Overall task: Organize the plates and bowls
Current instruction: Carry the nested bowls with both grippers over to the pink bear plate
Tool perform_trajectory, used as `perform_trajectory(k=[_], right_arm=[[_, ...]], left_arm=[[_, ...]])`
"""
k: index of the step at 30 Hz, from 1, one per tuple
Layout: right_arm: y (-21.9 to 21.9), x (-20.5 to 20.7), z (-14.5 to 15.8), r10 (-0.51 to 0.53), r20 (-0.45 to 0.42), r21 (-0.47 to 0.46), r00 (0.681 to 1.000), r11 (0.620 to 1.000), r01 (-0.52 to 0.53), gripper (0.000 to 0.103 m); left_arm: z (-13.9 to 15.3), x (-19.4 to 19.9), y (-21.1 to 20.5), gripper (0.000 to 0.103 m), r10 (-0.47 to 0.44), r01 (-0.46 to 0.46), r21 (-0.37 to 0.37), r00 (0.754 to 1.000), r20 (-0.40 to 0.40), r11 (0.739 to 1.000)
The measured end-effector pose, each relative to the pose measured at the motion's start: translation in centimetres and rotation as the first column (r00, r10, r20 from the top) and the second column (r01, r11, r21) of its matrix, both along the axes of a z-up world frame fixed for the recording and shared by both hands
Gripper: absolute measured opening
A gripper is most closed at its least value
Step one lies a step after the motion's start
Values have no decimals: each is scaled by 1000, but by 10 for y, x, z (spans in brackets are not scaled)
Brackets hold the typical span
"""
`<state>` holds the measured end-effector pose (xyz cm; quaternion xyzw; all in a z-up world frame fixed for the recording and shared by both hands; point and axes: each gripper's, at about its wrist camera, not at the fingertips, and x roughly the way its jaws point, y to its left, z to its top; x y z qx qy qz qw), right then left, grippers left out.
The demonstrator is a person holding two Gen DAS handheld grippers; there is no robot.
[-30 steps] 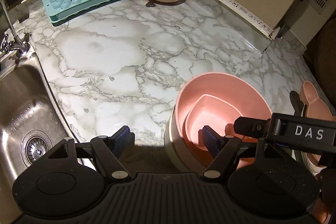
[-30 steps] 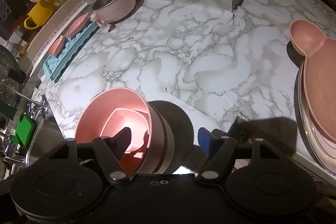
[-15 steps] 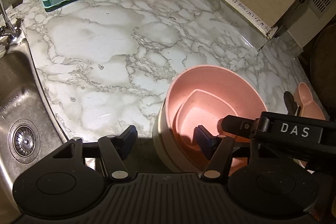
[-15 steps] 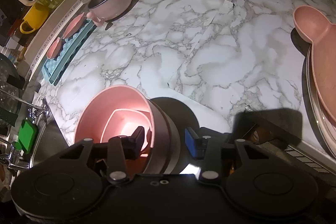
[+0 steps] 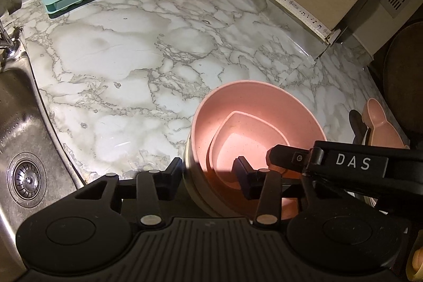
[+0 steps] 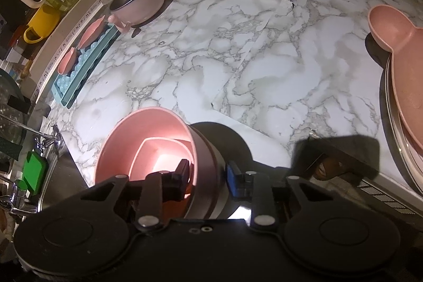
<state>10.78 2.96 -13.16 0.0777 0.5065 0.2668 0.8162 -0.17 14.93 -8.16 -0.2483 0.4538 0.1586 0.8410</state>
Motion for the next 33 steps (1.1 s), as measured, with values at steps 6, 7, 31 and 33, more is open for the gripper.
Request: perform_trajectory(k=[6, 7, 31, 33], right_arm=[[-5, -4, 6, -2, 18, -3, 1000, 1000, 2, 27], [-7, -5, 8, -4, 22, -1, 1000, 1000, 4, 27], [-125, -4, 66, -212, 128, 92, 969, 975, 201, 27], [-142, -2, 67, -241, 132, 97, 962, 969, 229, 27]], left_arm=[[11, -1, -7, 43, -26, 25, 16, 1000, 18, 1000], [14, -1, -9, 43, -31, 30, 20, 999, 21, 999], [76, 53, -121, 43, -300, 292, 81, 949, 100, 953], [78, 61, -136, 43, -326, 318, 84, 940, 102, 944]])
